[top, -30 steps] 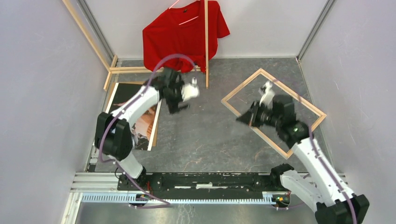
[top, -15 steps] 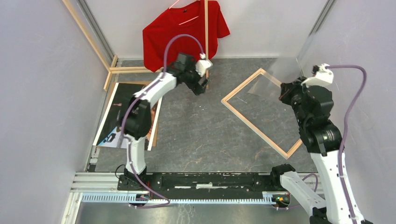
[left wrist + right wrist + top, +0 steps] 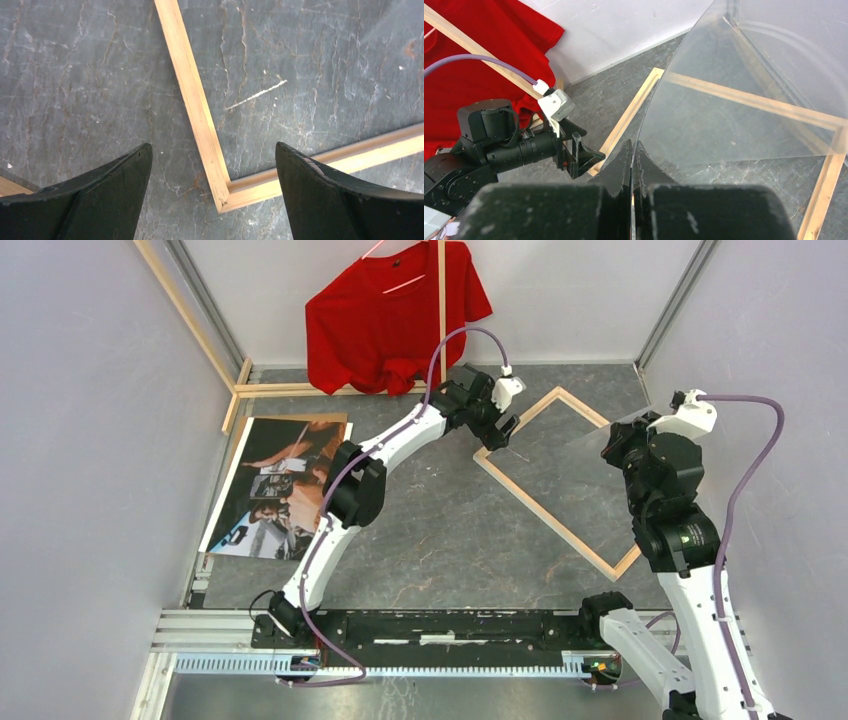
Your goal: Put the photo into the frame
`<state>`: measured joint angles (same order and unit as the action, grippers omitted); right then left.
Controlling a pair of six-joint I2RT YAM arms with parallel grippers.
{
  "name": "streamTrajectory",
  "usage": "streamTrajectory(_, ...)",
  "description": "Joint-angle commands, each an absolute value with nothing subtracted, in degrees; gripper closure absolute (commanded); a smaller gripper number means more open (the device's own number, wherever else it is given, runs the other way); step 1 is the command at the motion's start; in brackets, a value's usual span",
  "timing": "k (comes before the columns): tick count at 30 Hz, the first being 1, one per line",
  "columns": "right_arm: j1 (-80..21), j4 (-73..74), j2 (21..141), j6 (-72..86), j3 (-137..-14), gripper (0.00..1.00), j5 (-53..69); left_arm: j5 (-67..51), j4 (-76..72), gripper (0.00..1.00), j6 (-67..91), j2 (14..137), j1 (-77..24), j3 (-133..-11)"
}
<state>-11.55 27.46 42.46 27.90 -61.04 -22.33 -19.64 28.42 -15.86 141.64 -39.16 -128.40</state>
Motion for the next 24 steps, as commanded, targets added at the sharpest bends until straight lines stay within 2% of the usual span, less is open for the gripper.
streamTrajectory(1,-11.6,22.5,42.2,25.9,-61.1,1.00,-21.7,-17.8,25.3,0.05,-11.8,144.1,-38.9,-130.6)
streamTrajectory(10,-11.5,21.9,43.0,24.9,-61.4,1.00,-19.2,-14.5,27.7,0.26,-11.3,147.2,-38.9,-129.3)
streamTrajectory(14,-11.5,22.1,43.0,24.7,-61.5,1.00,-18.6,-13.2,27.6,0.42,-10.8,145.8,-38.7,-126.1)
streamTrajectory(17,-11.5,21.9,43.4,24.2,-61.4,1.00,-17.8,-12.7,27.1,0.53,-10.2,141.8,-38.2,-119.2)
streamTrajectory(24,-11.5,19.9,47.7,23.5,-60.3,1.00,-11.3,-7.2,28.5,0.54,-10.0,124.8,-38.1,-93.1)
